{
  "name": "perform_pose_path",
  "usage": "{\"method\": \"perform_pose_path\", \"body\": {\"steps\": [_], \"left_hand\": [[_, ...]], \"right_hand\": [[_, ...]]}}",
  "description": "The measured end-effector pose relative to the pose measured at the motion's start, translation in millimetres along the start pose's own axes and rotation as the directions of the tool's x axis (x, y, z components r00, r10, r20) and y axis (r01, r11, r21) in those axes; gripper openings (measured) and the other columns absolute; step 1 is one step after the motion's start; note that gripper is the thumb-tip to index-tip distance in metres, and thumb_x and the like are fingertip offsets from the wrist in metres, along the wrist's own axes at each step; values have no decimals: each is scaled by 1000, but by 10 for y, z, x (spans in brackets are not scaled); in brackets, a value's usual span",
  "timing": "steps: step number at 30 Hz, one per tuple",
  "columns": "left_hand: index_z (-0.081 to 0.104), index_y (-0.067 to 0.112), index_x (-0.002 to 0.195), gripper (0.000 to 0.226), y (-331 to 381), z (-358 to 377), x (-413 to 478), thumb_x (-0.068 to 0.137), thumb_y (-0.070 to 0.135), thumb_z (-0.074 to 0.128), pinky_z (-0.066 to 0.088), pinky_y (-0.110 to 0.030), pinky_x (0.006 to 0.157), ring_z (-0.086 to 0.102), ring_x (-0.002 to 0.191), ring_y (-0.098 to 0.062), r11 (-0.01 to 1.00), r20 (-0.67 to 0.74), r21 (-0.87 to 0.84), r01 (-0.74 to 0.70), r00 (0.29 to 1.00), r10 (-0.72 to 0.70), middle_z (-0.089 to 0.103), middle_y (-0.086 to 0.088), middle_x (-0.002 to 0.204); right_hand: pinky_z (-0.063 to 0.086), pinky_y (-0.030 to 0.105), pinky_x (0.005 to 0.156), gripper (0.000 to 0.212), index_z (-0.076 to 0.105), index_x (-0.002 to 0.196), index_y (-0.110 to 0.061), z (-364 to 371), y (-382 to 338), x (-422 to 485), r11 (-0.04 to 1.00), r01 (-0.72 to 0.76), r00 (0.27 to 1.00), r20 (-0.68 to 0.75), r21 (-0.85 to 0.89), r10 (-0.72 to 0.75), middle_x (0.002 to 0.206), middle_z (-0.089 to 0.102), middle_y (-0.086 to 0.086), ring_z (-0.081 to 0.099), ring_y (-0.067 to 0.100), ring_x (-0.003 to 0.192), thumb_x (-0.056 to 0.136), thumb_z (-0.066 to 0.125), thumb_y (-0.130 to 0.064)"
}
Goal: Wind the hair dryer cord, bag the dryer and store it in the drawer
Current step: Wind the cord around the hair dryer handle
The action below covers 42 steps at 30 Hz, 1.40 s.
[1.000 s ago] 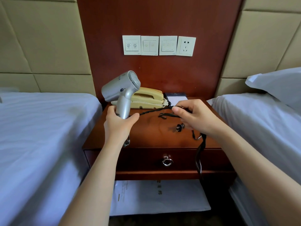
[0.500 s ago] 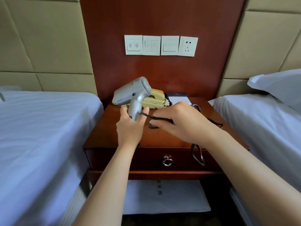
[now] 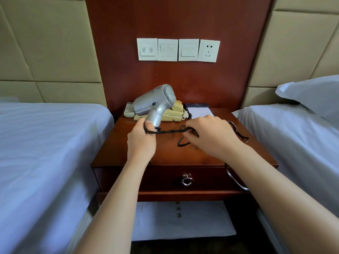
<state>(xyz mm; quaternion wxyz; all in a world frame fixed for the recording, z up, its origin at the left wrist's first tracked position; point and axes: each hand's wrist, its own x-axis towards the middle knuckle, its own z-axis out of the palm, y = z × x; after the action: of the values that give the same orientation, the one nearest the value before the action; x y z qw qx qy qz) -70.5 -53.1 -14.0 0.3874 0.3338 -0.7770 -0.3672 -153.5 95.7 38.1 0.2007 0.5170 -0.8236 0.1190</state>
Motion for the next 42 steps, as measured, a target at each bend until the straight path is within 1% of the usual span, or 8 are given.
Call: {"method": "perform_pose_path", "body": {"steps": [5,13,19,24,29,32,37,42], "left_hand": [[54,11,94,29,-9,-32,-35,96,24,27,55,-45,68,62,69,-30,999,147,28,-44,988,39,65,-13,83],[54,21,114,22,49,18,-77,101,26,37,56,-30,57,56,69,-15,899,398,-311,310,901,-173,64,-9,95],[53,16,106,25,79,58,-5,96,18,30,29,-16,37,41,34,-11,735,263,-544,405,914,-310,55,-8,71],[53,14,80,26,89,16,-63,93,19,31,25,-17,35,35,38,-15,690,209,-601,402,913,-350,45,-10,64],[58,15,98,26,80,-108,-120,96,20,32,29,-17,33,40,46,-13,892,205,-358,275,955,-213,50,-9,69],[57,22,105,27,16,-156,-135,98,26,31,43,-25,49,53,57,-15,981,181,-156,114,980,-85,57,-7,79],[58,27,97,31,-63,-328,-151,95,35,29,54,-49,78,64,78,-31,980,209,149,-132,973,99,63,-8,84],[60,35,96,26,150,-414,-289,91,33,35,54,-42,76,65,79,-29,949,336,174,-262,922,193,63,-1,88]], "right_hand": [[24,30,67,20,61,77,-14,15,239,64,992,-25,984,-181,-126,2,71,65,7,60,35,73,87,53,-30],[26,28,66,14,59,62,-16,184,258,26,997,-8,955,-298,-75,-15,44,57,2,55,31,44,73,59,-25],[25,27,67,10,57,72,-17,282,49,-82,988,150,969,-204,28,-141,52,48,-7,57,26,53,75,54,-26],[23,26,60,27,60,77,-14,248,44,-144,990,131,973,-197,43,-120,59,60,0,59,29,60,85,49,-37],[25,29,56,24,54,74,-20,170,211,-107,1000,9,990,-141,-17,-11,75,67,5,60,33,74,88,49,-40],[30,30,55,20,56,73,-23,155,321,-118,999,39,990,-132,-24,-42,71,66,5,60,31,70,86,53,-38],[41,34,55,27,51,67,-29,-57,396,-180,970,86,996,-10,226,-86,53,49,-9,45,9,53,84,54,-50],[44,41,55,36,55,69,-17,-206,561,-203,971,42,991,-136,237,-10,57,55,-2,51,20,55,84,57,-49]]}}
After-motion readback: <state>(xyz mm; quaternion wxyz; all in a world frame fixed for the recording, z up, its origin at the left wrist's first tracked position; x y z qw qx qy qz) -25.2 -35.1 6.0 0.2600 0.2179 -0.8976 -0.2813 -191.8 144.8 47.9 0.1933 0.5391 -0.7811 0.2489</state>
